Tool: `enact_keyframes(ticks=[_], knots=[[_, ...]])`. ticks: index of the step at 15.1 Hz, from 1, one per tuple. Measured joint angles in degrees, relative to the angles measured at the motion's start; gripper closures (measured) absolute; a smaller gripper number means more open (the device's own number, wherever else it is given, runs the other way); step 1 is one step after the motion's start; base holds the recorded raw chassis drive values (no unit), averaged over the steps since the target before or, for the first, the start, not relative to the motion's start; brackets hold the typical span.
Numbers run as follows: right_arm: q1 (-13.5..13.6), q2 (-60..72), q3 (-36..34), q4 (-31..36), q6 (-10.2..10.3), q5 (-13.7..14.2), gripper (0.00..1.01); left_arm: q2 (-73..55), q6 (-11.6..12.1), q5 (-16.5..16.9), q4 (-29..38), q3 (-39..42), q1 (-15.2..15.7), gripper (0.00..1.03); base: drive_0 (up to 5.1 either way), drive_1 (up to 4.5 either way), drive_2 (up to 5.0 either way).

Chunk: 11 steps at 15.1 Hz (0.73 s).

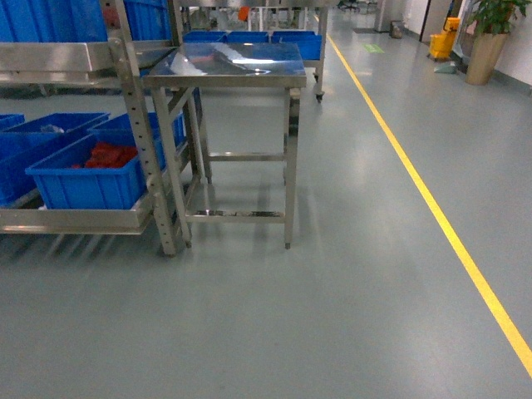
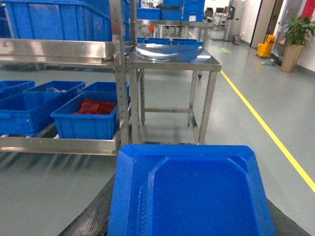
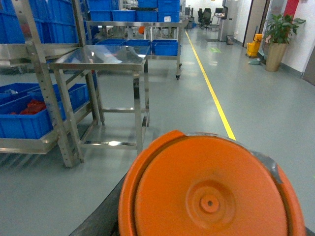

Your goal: Sort blue parts and orange caps into right shelf containers

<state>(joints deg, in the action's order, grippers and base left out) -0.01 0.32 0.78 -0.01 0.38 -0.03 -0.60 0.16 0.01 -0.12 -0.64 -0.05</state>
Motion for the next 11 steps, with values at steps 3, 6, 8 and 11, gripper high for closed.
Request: enact_keyframes(ticks=[3,6,8,11], knots=[[0.00,0.00,0.00,-0.15,0.00,0.00,0.57,0.00,0.00,-0.07,-0.22,0.00,0.00,0.62,0.2,4.45,-4.2],[0.00,0.00,0.00,-0.42,0.00,0.00,0.57,0.00,0.00,0.00,-0.31,0.00,0.00,0.62,0.1,4.40,-4.2],[0.00,0.00,0.00,-0.33,0.00,0.00,0.57,0.00,0.00,-0.04,-0.26,0.00,0.00,0.62,0.0,4.30,-4.3],[0.00,0.00,0.00,-0.33,0.00,0.00,0.57,0.00,0.00,0.00,-0.17,0.00,0.00,0.62,-0.1,4.24,-4.4]])
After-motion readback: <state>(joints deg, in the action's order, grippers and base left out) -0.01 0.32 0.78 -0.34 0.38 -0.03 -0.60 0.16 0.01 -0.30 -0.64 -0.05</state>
